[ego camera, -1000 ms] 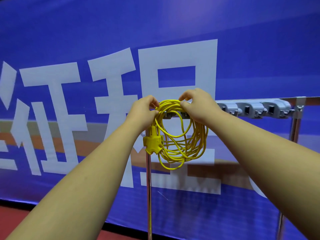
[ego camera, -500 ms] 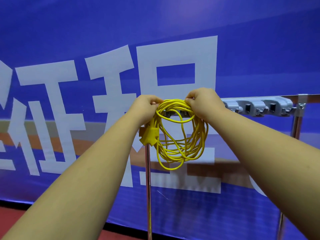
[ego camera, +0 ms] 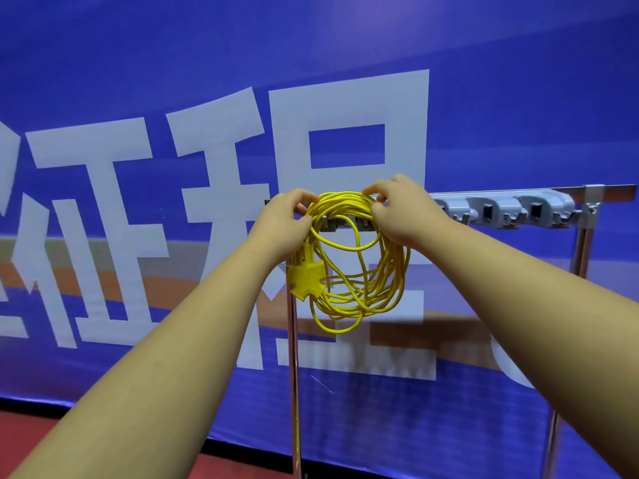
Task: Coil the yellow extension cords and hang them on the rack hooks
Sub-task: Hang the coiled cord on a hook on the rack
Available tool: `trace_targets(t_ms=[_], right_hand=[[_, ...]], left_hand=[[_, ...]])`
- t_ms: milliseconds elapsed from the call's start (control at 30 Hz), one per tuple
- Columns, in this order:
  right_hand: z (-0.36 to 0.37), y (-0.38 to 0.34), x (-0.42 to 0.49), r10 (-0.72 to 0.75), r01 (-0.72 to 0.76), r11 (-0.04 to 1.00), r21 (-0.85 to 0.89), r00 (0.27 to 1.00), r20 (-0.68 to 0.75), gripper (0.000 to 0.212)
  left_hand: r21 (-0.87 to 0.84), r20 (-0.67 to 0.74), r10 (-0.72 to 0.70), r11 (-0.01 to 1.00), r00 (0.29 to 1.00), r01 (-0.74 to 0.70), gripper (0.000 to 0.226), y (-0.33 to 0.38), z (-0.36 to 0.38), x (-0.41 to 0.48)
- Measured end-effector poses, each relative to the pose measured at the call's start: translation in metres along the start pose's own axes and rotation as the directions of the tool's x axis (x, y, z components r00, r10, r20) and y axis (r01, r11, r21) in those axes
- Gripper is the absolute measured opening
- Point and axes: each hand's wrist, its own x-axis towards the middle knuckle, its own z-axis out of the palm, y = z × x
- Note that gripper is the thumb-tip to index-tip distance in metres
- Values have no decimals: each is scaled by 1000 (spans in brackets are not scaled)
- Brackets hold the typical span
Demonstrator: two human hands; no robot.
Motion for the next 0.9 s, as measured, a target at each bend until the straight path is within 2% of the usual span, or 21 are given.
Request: trace_targets(t_ms=[233, 400, 500, 600, 700, 800, 900], right_hand=[[2, 1, -5, 7, -7, 1000, 14, 1000, 1, 44], [5, -4, -7, -54, 54, 994, -95, 999, 6, 39], [3, -8, -9, -59, 55, 995, -84, 997, -51, 37], [2, -11, -12, -80, 73, 991, -113, 995, -60, 36], [4, -12, -17, -116, 106, 977, -185, 992, -42, 36], [8, -11, -24, -150, 121, 951, -284, 985, -82, 27], [12, -10, -30, -142, 102, 964, -247, 979, -149, 34]], left_hand=[[0, -7, -18, 1000, 1000, 18, 35, 3, -2, -3], [63, 20, -16, 998, 1000, 15, 50, 5, -3, -8], [65, -31, -80, 995, 996, 82, 51, 5, 0, -11], [85, -74, -122, 988, 990, 128, 45, 5, 3, -15], [79, -49, -143, 986, 989, 146, 37, 7, 5, -22], [69, -48, -151, 986, 987, 154, 32, 10, 8, -30], [33, -60, -149, 988, 987, 151, 29, 10, 9, -35]])
